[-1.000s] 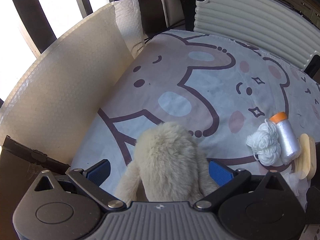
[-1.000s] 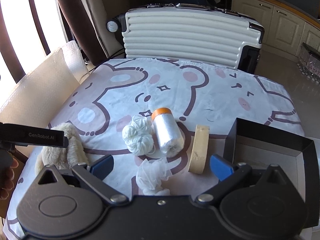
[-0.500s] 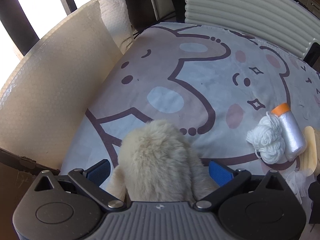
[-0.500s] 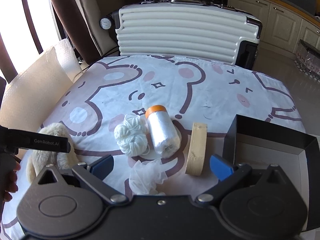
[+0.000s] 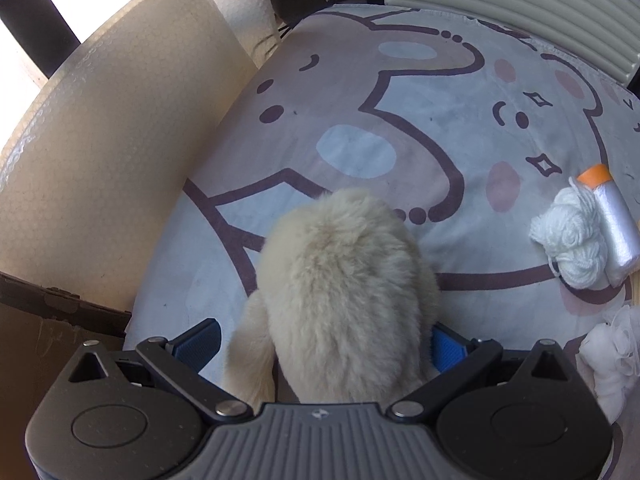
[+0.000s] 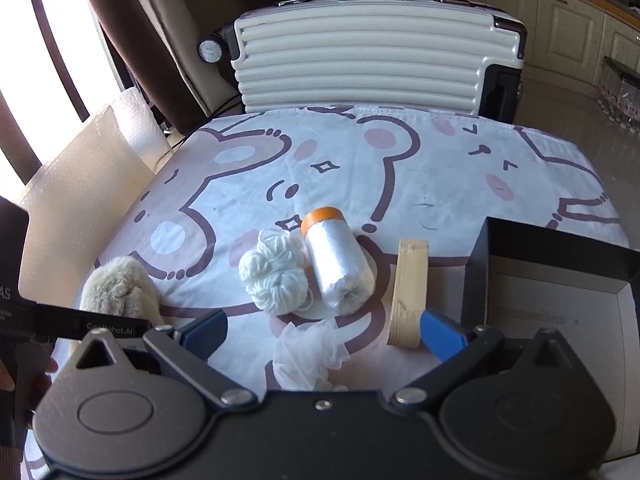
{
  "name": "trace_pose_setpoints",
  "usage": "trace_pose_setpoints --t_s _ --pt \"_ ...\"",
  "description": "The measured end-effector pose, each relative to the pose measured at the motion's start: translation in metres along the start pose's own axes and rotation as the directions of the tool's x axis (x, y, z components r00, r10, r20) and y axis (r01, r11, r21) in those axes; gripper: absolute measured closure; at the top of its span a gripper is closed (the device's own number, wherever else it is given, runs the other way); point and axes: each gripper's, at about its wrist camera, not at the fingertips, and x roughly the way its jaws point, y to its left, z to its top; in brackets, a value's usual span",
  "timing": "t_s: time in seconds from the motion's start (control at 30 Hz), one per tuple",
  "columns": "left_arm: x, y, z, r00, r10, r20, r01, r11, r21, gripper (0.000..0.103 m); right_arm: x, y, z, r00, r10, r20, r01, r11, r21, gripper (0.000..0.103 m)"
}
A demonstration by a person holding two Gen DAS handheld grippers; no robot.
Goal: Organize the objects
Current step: 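Close the left tool on the plush bunny while the right tool grasps the mesh puff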
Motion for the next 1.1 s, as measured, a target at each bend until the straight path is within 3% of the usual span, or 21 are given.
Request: trace_pose_setpoints --t_s 0.1,0.47,0.73,1.0,1.1 --pt "0.007 0.005 -0.003 0.999 -0.01 -0.036 0.009 1.0 -0.024 0.0 0.005 0.0 -0.002 1.0 -0.013 -0.02 0.013 1.0 -0.009 0.001" --pt "0.017 0.013 -0.012 0.994 -0.082 -0.075 0.075 0.993 -0.09 0.002 0.028 0.018 -0.015 0.984 0.002 -0.176 -0.032 0.986 -0.166 0.038" --pt "0.022 0.019 -0.017 0.979 -0.173 -0.109 0.158 0.979 -0.132 0.018 0.043 0.023 -0.019 0.969 -0.01 -0.248 -0.033 0.985 -0.167 0.043" --pt "0.023 0.017 -0.019 0.971 -0.205 -0.125 0.193 0.976 -0.097 0.027 0.053 0.022 -0.017 0.96 -0.025 -0.279 -0.013 0.991 -0.134 0.049" --pt "0.022 0.018 -0.019 0.968 -0.217 -0.124 0.206 0.973 -0.1 0.037 0.054 0.025 -0.018 0.957 -0.037 -0.289 -0.008 0.988 -0.153 0.061"
